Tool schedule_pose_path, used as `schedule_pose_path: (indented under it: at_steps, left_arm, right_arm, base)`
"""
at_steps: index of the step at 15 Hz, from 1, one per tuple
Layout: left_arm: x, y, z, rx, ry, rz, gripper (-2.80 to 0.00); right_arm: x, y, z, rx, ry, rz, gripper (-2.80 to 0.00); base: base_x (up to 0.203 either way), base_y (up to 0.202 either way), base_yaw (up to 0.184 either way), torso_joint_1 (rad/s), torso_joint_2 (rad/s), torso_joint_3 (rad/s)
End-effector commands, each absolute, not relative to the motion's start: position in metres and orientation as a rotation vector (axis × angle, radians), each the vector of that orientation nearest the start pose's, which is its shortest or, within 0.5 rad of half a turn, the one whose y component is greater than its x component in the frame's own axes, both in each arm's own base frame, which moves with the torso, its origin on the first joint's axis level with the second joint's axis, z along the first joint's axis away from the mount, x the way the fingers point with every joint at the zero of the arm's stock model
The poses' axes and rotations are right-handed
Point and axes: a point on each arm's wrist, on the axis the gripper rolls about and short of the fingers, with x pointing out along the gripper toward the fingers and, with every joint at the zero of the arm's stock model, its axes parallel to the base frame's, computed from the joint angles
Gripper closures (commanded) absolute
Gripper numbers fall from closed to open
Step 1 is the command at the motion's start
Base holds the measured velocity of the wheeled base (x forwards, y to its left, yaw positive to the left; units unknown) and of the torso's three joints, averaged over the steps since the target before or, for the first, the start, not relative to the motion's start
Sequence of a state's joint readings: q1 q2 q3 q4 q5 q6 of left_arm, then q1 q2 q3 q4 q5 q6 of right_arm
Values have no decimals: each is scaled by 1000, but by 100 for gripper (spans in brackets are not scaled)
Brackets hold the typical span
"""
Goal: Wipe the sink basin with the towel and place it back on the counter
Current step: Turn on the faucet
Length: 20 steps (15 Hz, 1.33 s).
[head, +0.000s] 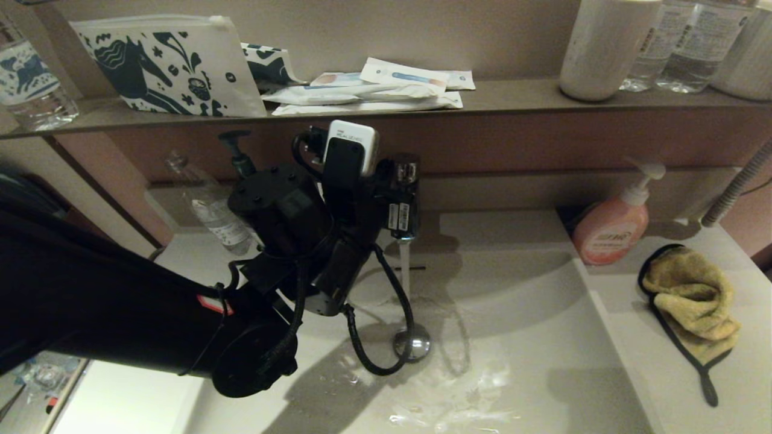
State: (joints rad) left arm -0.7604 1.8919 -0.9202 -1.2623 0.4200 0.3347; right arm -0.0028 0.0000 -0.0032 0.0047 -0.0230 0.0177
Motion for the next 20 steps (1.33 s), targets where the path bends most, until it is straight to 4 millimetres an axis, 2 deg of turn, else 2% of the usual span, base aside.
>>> schedule_pose_path:
  at_steps: [1,20]
  left_arm:
    - [259,-234,213,165,-299,-289,0]
    - [253,-226,234,154,-351,-272,0]
  right_arm:
    - [-23,0,76,18,2,-25,0]
    - [-23,0,76,18,3,-26,0]
  base:
    - [0,0,0,0,0,0]
    - [0,0,0,0,0,0]
